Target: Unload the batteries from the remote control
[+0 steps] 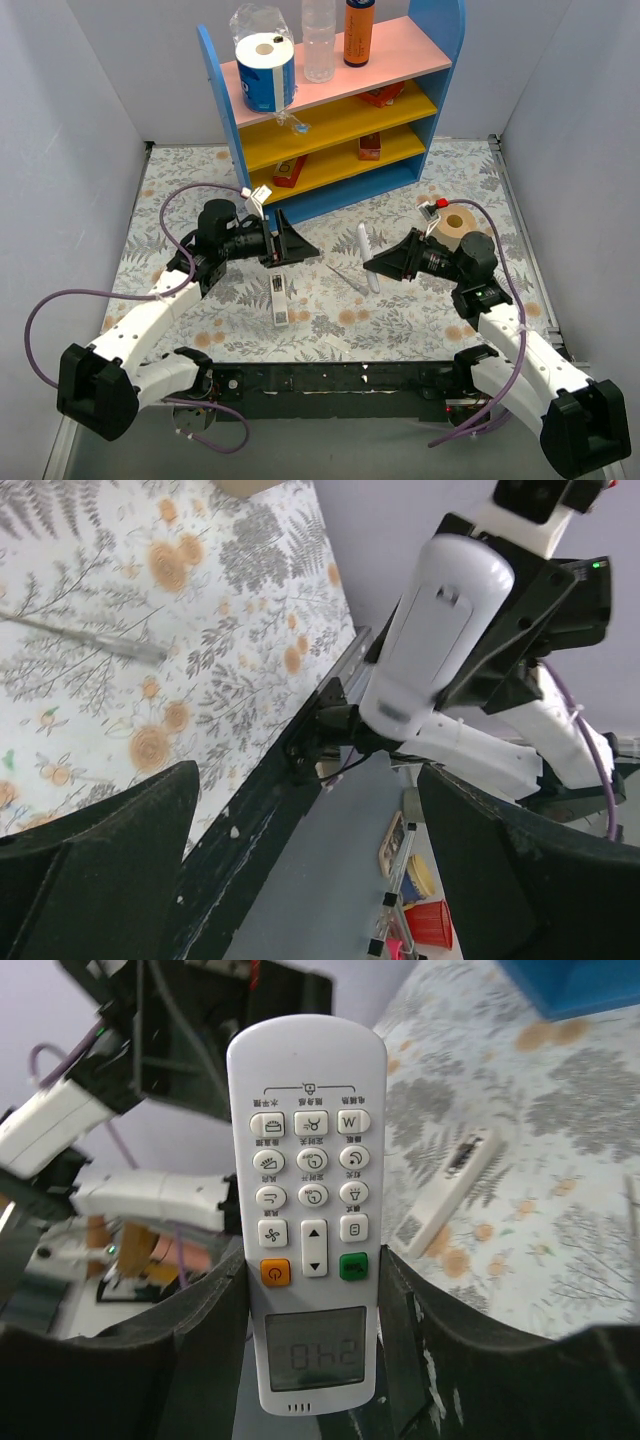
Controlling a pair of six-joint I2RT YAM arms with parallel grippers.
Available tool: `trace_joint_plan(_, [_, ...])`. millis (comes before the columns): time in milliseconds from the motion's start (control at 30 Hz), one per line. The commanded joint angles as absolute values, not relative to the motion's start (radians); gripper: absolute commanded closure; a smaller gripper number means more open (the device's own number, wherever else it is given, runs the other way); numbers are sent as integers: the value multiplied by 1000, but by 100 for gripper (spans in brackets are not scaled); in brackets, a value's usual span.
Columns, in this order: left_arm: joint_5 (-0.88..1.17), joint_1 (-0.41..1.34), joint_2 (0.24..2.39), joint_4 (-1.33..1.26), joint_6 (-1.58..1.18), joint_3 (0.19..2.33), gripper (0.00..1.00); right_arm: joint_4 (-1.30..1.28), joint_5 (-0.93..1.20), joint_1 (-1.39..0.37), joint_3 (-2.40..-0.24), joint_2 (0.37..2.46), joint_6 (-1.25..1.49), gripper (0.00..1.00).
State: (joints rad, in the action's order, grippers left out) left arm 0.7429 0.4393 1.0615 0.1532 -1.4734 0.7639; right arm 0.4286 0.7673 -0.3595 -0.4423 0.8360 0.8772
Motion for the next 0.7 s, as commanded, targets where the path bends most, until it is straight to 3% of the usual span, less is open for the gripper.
trace_joint_plan(0, [816,449,1104,49,-1534,837,9,807,1044,-373,-408,874,1031,89])
trace_joint_plan(200, [825,511,1158,-69,-1608,871,11,888,1069,-416,-384,922,1077,89])
trace_joint_plan(667, [729,698,1305,-78,-1644,982,13,950,1081,-457,-365,969,1095,90])
